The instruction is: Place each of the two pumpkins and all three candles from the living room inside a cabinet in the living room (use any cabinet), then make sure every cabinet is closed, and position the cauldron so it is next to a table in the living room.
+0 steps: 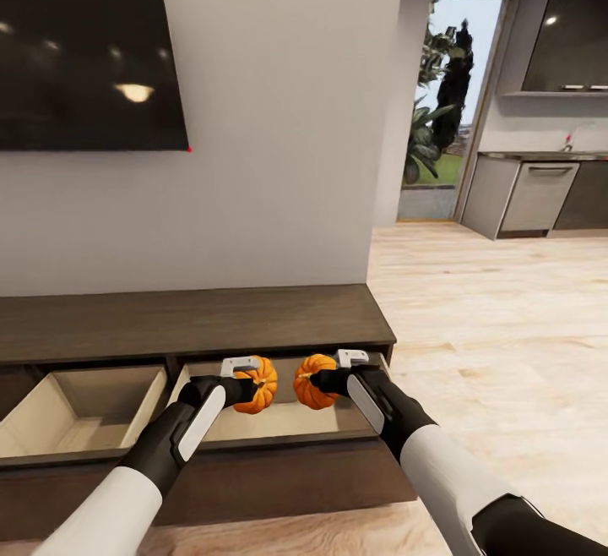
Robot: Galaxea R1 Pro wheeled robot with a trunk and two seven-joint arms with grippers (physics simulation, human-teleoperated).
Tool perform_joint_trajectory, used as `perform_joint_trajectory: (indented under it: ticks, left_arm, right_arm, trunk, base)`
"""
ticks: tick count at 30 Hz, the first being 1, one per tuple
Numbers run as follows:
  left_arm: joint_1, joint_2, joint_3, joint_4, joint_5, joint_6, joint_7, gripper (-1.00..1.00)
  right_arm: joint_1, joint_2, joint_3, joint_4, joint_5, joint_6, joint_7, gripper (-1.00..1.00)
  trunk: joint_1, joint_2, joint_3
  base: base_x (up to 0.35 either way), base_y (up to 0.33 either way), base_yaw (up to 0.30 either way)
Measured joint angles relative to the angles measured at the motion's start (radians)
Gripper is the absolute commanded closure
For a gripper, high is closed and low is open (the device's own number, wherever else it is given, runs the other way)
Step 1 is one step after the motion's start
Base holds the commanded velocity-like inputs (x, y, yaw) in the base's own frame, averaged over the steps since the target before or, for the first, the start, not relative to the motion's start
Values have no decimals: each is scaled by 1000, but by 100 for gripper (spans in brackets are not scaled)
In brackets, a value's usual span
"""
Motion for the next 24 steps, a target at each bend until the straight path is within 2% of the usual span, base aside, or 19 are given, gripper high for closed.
perform_joint_trajectory:
  ticks: [17,24]
  left_arm:
    - [0,0,-1,-1,-2,0,1,100]
    - [0,0,-1,0,3,1,2,100]
  right_arm:
    - [0,0,0,-1,0,1,0,100]
    - [0,0,1,0,0,2,0,100]
  trunk:
    - [0,0,0]
    - [4,-1,-27]
  base:
    - [45,0,0]
    - [0,0,0]
